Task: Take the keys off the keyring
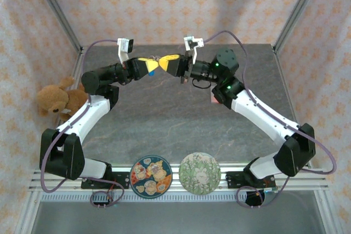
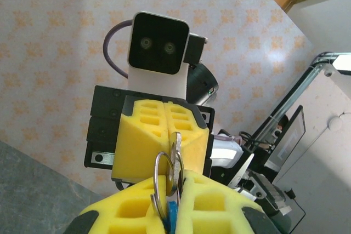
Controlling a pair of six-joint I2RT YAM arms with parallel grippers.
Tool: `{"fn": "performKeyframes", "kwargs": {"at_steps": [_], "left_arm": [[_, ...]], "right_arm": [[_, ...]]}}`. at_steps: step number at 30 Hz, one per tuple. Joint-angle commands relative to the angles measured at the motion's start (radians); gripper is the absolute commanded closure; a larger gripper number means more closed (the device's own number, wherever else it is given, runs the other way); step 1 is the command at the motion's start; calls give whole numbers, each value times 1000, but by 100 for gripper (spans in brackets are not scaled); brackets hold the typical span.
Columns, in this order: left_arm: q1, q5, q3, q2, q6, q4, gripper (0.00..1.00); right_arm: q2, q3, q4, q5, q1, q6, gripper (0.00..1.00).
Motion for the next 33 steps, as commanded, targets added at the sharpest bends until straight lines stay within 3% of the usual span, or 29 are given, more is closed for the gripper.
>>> {"fn": "performKeyframes", "kwargs": {"at_steps": [1, 10, 16, 25, 33], "left_arm": [[12, -108, 7, -34, 6, 52, 100], [13, -118, 10, -35, -4, 51, 100], [12, -124, 3, -31, -1, 51, 100], [12, -125, -30, -38, 20, 51, 60], [30, -115, -51, -46, 27, 51, 52]], "right_arm": [[-42, -56, -104, -39, 49, -202, 100], [-86, -57, -341, -28, 122, -524, 100], [-81, -28, -354, 51, 120, -481, 100], [-87, -17, -239, 119, 47, -287, 100], [-96, -11, -227, 90, 29, -242, 100]]}}
